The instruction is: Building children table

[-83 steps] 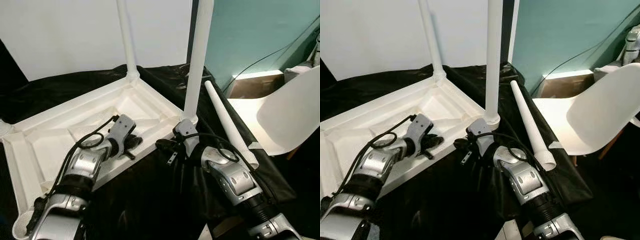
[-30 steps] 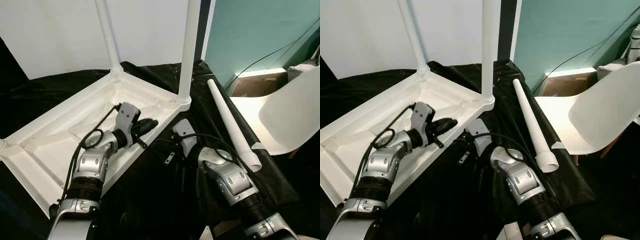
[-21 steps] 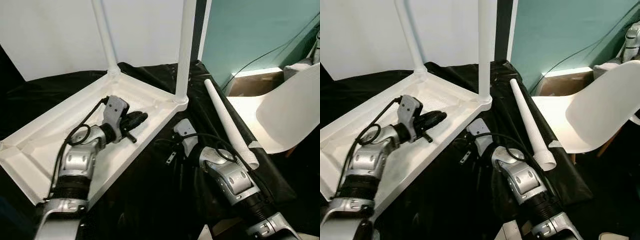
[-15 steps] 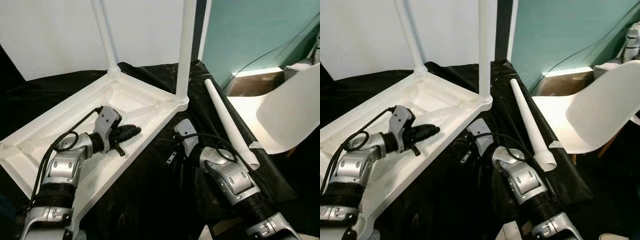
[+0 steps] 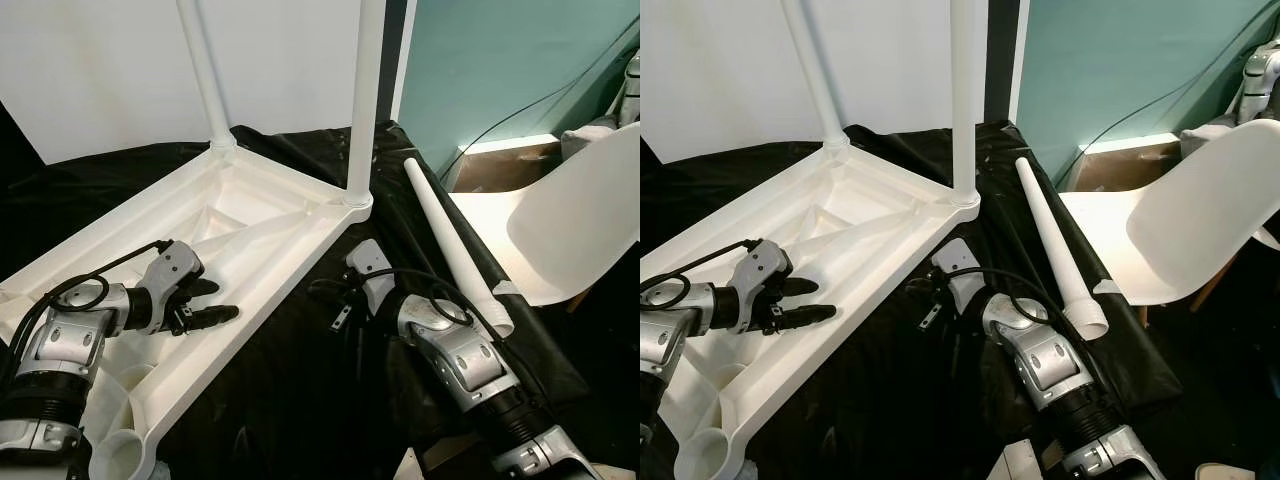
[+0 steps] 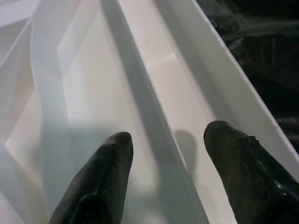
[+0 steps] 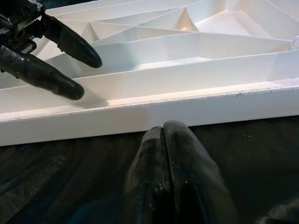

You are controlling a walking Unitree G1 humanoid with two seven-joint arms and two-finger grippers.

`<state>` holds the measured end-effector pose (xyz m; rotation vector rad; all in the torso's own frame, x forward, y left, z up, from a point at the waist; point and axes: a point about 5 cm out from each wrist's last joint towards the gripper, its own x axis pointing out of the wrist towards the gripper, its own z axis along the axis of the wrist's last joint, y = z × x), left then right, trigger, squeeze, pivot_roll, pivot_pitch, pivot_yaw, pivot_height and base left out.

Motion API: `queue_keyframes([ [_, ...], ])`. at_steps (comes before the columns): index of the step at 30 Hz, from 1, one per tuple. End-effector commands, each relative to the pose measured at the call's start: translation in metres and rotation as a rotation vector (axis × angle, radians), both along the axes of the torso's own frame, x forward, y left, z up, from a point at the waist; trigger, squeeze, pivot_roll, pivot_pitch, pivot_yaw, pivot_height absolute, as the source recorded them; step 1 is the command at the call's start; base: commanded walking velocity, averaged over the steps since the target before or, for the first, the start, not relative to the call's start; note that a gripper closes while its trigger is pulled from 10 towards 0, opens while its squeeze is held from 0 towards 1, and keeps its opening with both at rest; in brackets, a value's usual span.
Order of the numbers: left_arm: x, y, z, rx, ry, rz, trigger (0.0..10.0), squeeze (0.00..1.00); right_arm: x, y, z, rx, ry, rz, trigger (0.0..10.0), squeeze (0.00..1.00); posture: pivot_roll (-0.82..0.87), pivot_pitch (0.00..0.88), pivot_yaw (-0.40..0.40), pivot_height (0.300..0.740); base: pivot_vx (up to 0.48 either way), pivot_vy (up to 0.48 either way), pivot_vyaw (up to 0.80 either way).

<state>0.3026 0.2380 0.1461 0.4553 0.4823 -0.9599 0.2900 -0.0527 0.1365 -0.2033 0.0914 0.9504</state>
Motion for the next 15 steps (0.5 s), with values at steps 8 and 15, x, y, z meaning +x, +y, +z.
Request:
queue_keyframes([
  [8,-0.001,-0.020,-0.027,0.085,0.060,-0.016,0.0,0.00,-0.001,0.003,-0.003,-0.002,0.000,0.006,10.0,0.00,0.03,0.000,0.022,0.740,0.000,0.000,0.00],
  [15,0.008,-0.059,-0.029,-0.100,0.051,-0.013,0.0,0.00,-0.002,0.002,-0.003,-0.005,-0.006,0.004,10.0,0.00,0.03,0.000,0.023,0.740,0.000,0.000,0.00],
])
